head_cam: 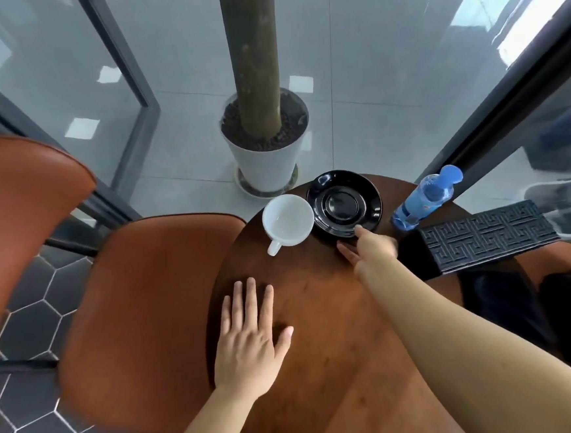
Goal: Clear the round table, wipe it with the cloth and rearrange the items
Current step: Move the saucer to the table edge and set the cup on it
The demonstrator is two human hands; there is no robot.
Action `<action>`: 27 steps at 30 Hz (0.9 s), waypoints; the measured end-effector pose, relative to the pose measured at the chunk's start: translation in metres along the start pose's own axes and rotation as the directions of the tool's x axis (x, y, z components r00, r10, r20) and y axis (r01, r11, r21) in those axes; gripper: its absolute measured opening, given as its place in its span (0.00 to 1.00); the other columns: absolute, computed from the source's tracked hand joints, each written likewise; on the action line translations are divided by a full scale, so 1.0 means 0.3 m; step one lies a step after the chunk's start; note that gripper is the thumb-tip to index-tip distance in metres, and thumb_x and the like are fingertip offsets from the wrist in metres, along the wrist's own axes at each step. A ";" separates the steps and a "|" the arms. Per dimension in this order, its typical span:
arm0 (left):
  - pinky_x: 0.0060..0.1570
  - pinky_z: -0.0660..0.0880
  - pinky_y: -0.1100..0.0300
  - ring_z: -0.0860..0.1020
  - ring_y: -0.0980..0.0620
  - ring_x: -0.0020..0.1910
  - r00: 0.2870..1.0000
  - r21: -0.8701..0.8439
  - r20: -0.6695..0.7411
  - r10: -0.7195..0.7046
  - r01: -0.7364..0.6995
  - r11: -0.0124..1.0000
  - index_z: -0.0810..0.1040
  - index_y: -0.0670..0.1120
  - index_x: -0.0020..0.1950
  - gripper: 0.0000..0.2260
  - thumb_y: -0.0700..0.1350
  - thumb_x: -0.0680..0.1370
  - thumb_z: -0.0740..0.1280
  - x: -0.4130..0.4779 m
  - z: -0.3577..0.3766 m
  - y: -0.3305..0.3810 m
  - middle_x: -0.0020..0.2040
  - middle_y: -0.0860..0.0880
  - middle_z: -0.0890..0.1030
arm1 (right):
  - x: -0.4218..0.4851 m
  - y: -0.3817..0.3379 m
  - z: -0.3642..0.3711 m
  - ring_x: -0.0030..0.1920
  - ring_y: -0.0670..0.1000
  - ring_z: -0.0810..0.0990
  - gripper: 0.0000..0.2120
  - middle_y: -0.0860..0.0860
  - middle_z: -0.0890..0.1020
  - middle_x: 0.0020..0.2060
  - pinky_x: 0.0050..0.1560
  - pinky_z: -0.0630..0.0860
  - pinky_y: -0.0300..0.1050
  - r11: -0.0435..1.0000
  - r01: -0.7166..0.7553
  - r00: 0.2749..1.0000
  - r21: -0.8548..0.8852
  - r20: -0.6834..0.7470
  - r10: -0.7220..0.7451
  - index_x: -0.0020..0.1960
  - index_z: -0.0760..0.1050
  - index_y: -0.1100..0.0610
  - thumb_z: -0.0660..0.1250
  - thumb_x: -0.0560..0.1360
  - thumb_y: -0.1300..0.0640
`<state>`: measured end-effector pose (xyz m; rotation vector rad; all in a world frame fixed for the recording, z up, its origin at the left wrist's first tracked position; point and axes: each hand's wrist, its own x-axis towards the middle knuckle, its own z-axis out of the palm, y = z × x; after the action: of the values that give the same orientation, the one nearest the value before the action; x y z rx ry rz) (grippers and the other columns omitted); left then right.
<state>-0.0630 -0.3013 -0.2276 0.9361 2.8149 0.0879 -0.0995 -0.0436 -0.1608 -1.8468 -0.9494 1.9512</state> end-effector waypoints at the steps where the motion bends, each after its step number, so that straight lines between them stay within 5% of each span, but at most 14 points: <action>1: 0.77 0.58 0.38 0.56 0.36 0.80 1.000 0.001 -0.002 -0.001 0.001 1.000 0.57 0.44 0.81 0.34 0.64 0.81 0.53 0.000 0.002 0.001 0.81 0.37 0.56 | 0.005 0.000 -0.001 0.45 0.59 0.83 0.10 0.59 0.78 0.57 0.45 0.85 0.53 1.000 0.001 1.000 0.003 -0.005 -0.001 0.44 0.69 0.59 0.70 0.77 0.66; 4: 0.77 0.57 0.38 0.55 0.36 0.80 1.000 0.010 -0.003 -0.003 0.003 1.000 0.57 0.45 0.81 0.34 0.64 0.81 0.53 -0.001 0.005 0.002 0.81 0.37 0.56 | 0.005 -0.004 -0.001 0.46 0.59 0.83 0.09 0.58 0.76 0.57 0.44 0.85 0.52 1.000 0.002 1.000 0.016 -0.009 -0.002 0.48 0.70 0.60 0.69 0.77 0.68; 9: 0.77 0.56 0.38 0.55 0.37 0.81 1.000 0.023 -0.003 -0.004 0.004 1.000 0.57 0.45 0.82 0.34 0.64 0.81 0.52 -0.005 0.002 0.003 0.81 0.37 0.56 | -0.009 0.019 -0.011 0.30 0.56 0.85 0.19 0.58 0.78 0.58 0.33 0.84 0.45 0.999 0.019 1.000 0.043 0.004 -0.020 0.68 0.71 0.64 0.67 0.78 0.67; 14: 0.78 0.55 0.38 0.53 0.38 0.81 1.000 0.039 -0.011 -0.012 0.013 0.999 0.56 0.46 0.82 0.34 0.65 0.81 0.50 -0.006 -0.001 0.004 0.82 0.38 0.55 | -0.052 0.060 -0.066 0.23 0.51 0.82 0.05 0.55 0.78 0.48 0.38 0.85 0.48 0.995 0.022 1.000 0.093 0.008 -0.023 0.53 0.75 0.65 0.66 0.77 0.68; 17: 0.78 0.55 0.38 0.53 0.38 0.81 1.000 0.035 -0.024 -0.010 0.011 0.999 0.56 0.46 0.82 0.34 0.65 0.82 0.50 -0.005 0.002 0.004 0.82 0.38 0.55 | -0.076 0.082 -0.106 0.33 0.54 0.81 0.06 0.56 0.77 0.45 0.41 0.84 0.49 0.988 0.039 0.999 0.149 0.016 -0.042 0.43 0.73 0.63 0.66 0.77 0.70; 21: 0.78 0.54 0.38 0.52 0.38 0.81 1.000 0.048 -0.029 -0.009 0.010 0.999 0.55 0.46 0.82 0.34 0.65 0.82 0.49 -0.006 0.004 0.005 0.82 0.38 0.55 | -0.089 0.115 -0.142 0.43 0.56 0.80 0.07 0.58 0.79 0.45 0.36 0.83 0.46 0.978 0.060 0.994 0.198 0.073 -0.076 0.41 0.74 0.65 0.66 0.77 0.71; 27: 0.78 0.52 0.39 0.50 0.39 0.82 0.999 0.021 -0.043 -0.010 0.011 1.000 0.54 0.47 0.82 0.34 0.66 0.82 0.48 -0.007 -0.007 0.009 0.82 0.39 0.53 | -0.189 0.190 -0.193 0.35 0.51 0.81 0.03 0.58 0.81 0.39 0.39 0.84 0.47 0.978 0.088 0.967 0.191 0.219 -0.130 0.46 0.77 0.66 0.65 0.79 0.69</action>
<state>-0.0603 -0.3005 -0.2249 0.9350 2.8647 0.0777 -0.0231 -0.1058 -0.1508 -1.4617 -0.8849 2.1381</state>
